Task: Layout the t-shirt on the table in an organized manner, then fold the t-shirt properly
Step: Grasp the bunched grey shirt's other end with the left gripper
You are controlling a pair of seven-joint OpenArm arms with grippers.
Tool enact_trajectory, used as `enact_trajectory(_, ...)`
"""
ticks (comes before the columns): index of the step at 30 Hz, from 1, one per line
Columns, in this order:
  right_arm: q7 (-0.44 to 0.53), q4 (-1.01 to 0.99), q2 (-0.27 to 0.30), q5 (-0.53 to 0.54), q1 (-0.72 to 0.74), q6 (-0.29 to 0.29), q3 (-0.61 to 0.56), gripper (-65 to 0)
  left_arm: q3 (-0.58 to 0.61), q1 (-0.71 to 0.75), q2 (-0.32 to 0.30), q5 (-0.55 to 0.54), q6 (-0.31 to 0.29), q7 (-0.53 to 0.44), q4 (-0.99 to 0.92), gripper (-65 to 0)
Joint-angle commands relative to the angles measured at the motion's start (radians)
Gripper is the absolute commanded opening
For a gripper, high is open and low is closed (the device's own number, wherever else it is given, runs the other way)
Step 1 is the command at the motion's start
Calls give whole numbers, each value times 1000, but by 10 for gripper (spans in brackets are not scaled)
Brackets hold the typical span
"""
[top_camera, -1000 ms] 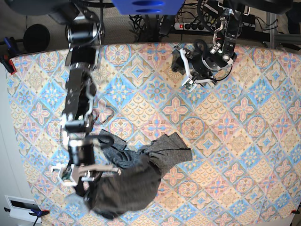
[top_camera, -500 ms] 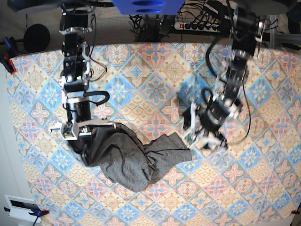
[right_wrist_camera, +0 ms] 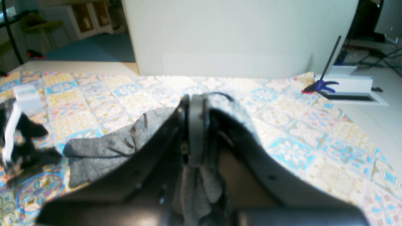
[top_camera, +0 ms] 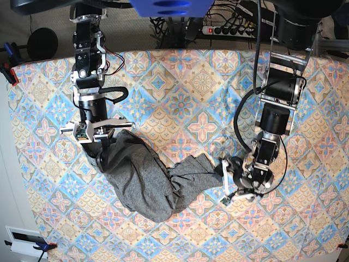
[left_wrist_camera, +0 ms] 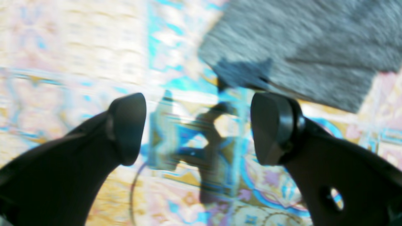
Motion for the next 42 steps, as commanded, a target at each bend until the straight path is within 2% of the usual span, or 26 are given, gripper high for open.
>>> enact_trajectory(1,36,24,3,1,11,3,1,-650,-3,-48,9,-13,2,-19,19,-150)
enact_trajectory(8,36,30,3,1,9,3,1,-650,-2,-68,51,-16,2,-27,-40,-150)
enact_trajectory(14,36,32,3,1,-12,3,-2,-650,-2,-68,97,-8,5,-191,-245,-150)
enact_trajectory(18,42,36,3,1,-41,3,-2,-650,-2,-68,100,-5,8,-305,-317,-150)
enact_trajectory(23,99,38,3,1,-47,3,-65,-650,-2,-68,92,-5,10,-368,-334,-150)
enact_trajectory(25,103,38,3,1,-47,3,-84,-650,-2,-68,91,2,31,-391,-334,-150)
enact_trajectory(29,105,36,3,1,-53,3,-93,-650,0,-60,98,82,117,-461,-339,-150)
enact_trajectory(31,105,36,3,1,-64,3,-93,-650,0,-40,100,120,128,-473,-340,-154)
enact_trajectory(33,105,36,3,1,-67,3,-91,-650,15,-31,120,159,117,-473,-340,-203)
enact_trajectory(34,105,36,3,1,-66,3,-91,-650,44,-15,127,174,106,-475,-343,-262)
enact_trajectory(36,105,35,3,1,-66,3,-88,-650,112,11,132,176,102,-478,-322,-447)
enact_trajectory(37,105,35,3,1,-66,3,-85,-650,133,26,132,173,111,-478,-297,-566)
enact_trajectory(38,105,35,3,1,-66,3,-84,-650,133,41,132,167,129,-478,-265,-650)
enact_trajectory(40,105,35,5,1,-58,3,-82,-650,107,77,123,147,172,-475,-184,-650)
enact_trajectory(42,105,35,13,-1,-58,3,-80,-650,70,133,83,137,211,-475,-63,-650)
